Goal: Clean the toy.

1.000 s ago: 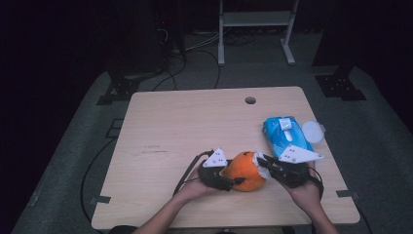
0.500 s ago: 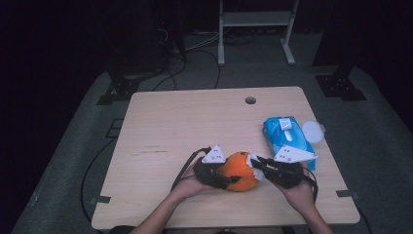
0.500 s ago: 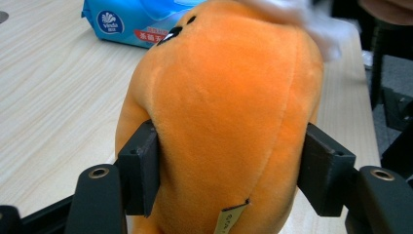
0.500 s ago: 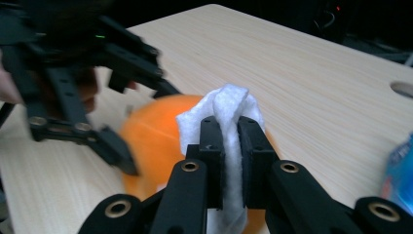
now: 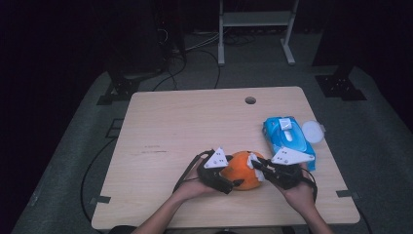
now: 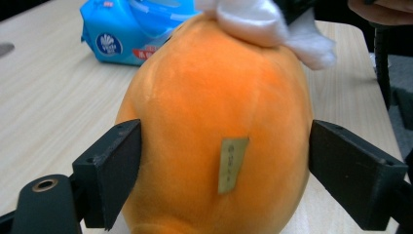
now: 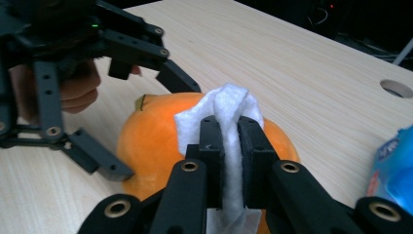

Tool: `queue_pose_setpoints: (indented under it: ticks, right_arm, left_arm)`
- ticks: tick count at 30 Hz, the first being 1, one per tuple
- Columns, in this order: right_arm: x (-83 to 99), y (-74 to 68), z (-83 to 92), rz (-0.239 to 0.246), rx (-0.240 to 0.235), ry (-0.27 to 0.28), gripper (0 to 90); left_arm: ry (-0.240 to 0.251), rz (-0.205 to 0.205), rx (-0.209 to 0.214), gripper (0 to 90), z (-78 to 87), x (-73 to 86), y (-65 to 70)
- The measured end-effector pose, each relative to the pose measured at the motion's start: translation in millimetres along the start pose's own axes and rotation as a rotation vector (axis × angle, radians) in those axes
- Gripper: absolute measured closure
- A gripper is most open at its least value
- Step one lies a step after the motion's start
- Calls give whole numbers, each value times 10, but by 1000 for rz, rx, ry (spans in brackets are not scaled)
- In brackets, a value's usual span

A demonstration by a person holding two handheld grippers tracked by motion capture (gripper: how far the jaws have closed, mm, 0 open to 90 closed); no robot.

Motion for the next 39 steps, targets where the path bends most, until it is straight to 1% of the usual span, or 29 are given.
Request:
queue_pose_setpoints:
  ticks: [3, 6, 8, 10, 11, 13, 14, 15, 16, 17, 18, 19, 20, 22, 23, 24, 25, 26, 28, 29, 30, 31, 32, 34, 35, 36, 37, 38, 39]
  right_arm:
    - [25, 33, 7, -6, -1, -2, 810]
    - [41, 47, 13, -24, -6, -3, 809]
    - [39, 45, 8, -27, -10, -4, 809]
    - [30, 28, -2, -22, -11, -2, 809]
    - [22, 11, -5, -12, -8, -3, 809]
    - [13, -8, -2, -2, -1, -3, 808]
    - [5, -11, 6, 1, 4, 5, 808]
    - [-3, -9, 15, -2, 4, 11, 809]
    - [-17, 0, 35, -11, 1, 23, 809]
    - [-27, 9, 47, -16, 2, 29, 809]
    - [-36, 29, 60, -17, 3, 28, 808]
    - [-36, 47, 66, -31, -11, 32, 808]
    - [-32, 65, 67, -44, -25, 40, 808]
    - [-17, 91, 44, -80, -62, 43, 808]
    - [-3, 88, 12, -80, -65, 25, 809]
    - [27, 77, -48, -65, -59, -3, 809]
    - [52, 68, -91, -65, -64, -19, 810]
    - [59, 65, -109, -69, -64, -27, 810]
    - [25, 80, -85, -73, -59, -15, 811]
    - [8, 78, -69, -79, -70, -2, 811]
    - [-23, 48, -53, -91, -99, 17, 811]
    - [-74, -71, -62, -53, -120, 21, 811]
    - [-74, -71, -62, -53, -120, 21, 811]
    - [-104, -178, -93, -1, -114, 12, 811]
    - [-110, -211, -110, 23, -101, 2, 810]
    - [-107, -203, -116, 24, -104, -1, 810]
    - [-91, -170, -116, 9, -109, -2, 810]
    - [-78, -145, -115, 6, -103, -3, 810]
    - [-56, -114, -113, 2, -93, -8, 810]
  left_arm:
    - [4, -13, -7, 108, -20, 12, -4]
    - [-17, 9, 9, 64, -59, 62, -52]
    - [-11, 24, 22, 50, -86, 93, -67]
    - [-15, 31, 26, 52, -111, 120, -75]
    - [-16, 33, 21, 77, -108, 122, -68]
    - [-24, 20, -1, 223, -61, 92, -49]
    - [-25, 17, -4, 279, -40, 71, -44]
    - [-21, 17, 0, 320, 4, 27, -34]
    - [-17, 26, 8, 343, 36, -3, -29]
    - [-6, 43, 30, 352, 99, -61, -27]
    - [-4, 46, 46, 353, 156, -107, -23]
    - [-4, 43, 48, 353, 196, -136, -13]
    - [-9, 33, 42, 352, 236, -165, -2]
    - [-61, 22, 28, 347, 240, -163, -1]
    - [-90, 29, 18, 336, 198, -122, -12]
    - [-103, 43, 15, 322, 158, -81, -25]
    - [-94, 66, 19, 306, 139, -56, -41]
    - [-85, 77, 17, 293, 134, -50, -55]
    - [-71, 97, 7, 276, 123, -57, -72]
    - [-66, 106, 4, 268, 104, -57, -70]
    - [-64, 101, 2, 259, 82, -58, -61]
    - [-62, 93, -4, 223, 57, -62, -43]
    - [-64, 82, -9, 223, 41, -66, -29]
    - [-71, 53, -18, 182, 26, -66, -1]
    - [-64, 54, -8, 166, 36, -61, -5]
    - [-51, 62, 11, 165, 60, -53, -21]
    - [-43, 66, 21, 166, 76, -50, -32]
    - [-36, 63, 37, 171, 99, -46, -51]
    - [-28, 64, 42, 175, 113, -45, -60]
Point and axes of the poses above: each handheld gripper's, and its own axes: z roughly backward along the jaws, x roughly out of its underside, y roughly to its right, the point moved 2 cm from there along -z, roughly forward along the jaws, and after that the axes turned 2 degrees about x, right-handed, at the moved point
